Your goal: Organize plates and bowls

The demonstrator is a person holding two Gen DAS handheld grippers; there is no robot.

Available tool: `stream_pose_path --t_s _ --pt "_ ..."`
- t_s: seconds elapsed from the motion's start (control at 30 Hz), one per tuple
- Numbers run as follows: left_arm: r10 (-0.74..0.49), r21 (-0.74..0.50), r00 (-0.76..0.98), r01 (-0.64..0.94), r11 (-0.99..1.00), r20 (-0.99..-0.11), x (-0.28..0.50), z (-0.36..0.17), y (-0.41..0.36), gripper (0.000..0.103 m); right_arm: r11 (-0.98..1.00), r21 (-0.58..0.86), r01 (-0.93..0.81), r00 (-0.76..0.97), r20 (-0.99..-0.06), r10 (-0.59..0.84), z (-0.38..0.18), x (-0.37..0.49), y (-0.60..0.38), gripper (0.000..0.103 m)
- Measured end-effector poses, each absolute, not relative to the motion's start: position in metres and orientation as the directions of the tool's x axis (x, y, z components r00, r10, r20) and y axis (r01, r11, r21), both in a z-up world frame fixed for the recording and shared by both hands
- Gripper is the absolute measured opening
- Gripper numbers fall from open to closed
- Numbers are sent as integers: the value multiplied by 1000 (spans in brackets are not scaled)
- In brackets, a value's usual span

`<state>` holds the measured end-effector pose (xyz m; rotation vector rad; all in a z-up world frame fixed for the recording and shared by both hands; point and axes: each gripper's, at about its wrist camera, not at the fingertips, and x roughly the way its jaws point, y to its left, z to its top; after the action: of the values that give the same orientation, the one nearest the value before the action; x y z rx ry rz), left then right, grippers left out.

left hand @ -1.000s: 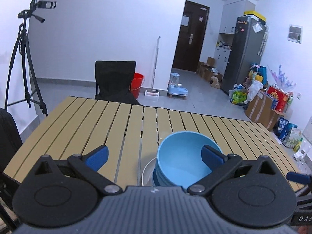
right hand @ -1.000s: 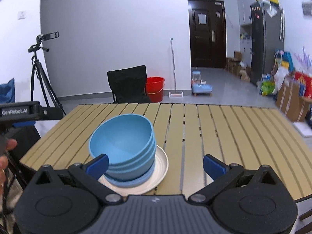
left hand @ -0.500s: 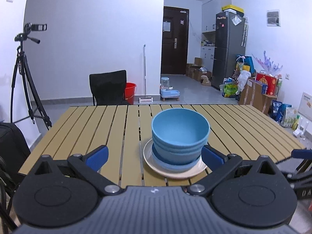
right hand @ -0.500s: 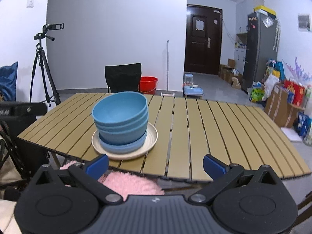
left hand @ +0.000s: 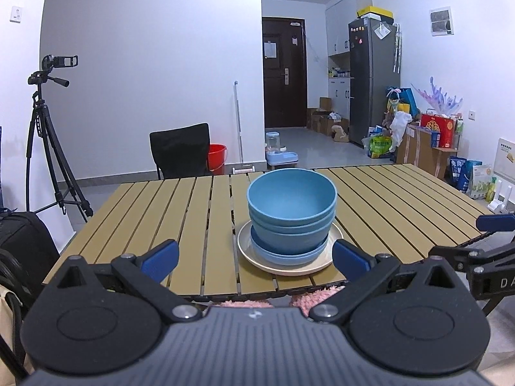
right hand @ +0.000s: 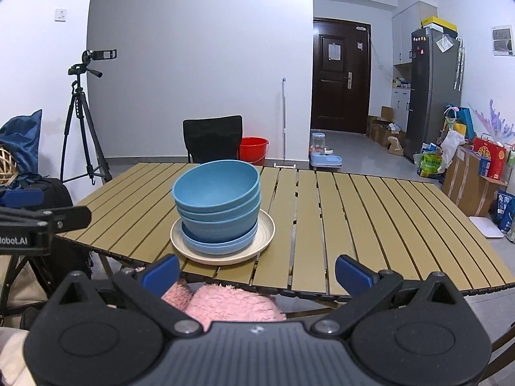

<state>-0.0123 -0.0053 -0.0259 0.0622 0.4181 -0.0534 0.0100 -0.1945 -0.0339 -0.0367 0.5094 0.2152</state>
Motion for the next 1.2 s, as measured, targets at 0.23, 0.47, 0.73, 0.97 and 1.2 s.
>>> stream_pose_path --t_s 0.23,0.47,0.73,0.97,1.2 --pt "-51 62 905 85 994 -422 -12 -34 -8 103 977 23 -213 854 -481 198 -32 9 -195 103" --pt "-51 62 907 85 994 -418 -12 -36 -7 103 977 22 -212 855 -480 197 -31 9 -195 103" --pt "-56 62 908 90 994 -414 -13 -38 -7 103 977 21 -211 856 -479 195 -28 7 -194 103" --pt "-60 63 911 94 994 -408 -14 -38 -8 103 977 21 -211 856 -478 195 -28 7 -194 103" --pt "-57 67 909 93 993 -413 -14 -38 -7 103 977 22 -211 857 -477 196 -29 7 -195 103"
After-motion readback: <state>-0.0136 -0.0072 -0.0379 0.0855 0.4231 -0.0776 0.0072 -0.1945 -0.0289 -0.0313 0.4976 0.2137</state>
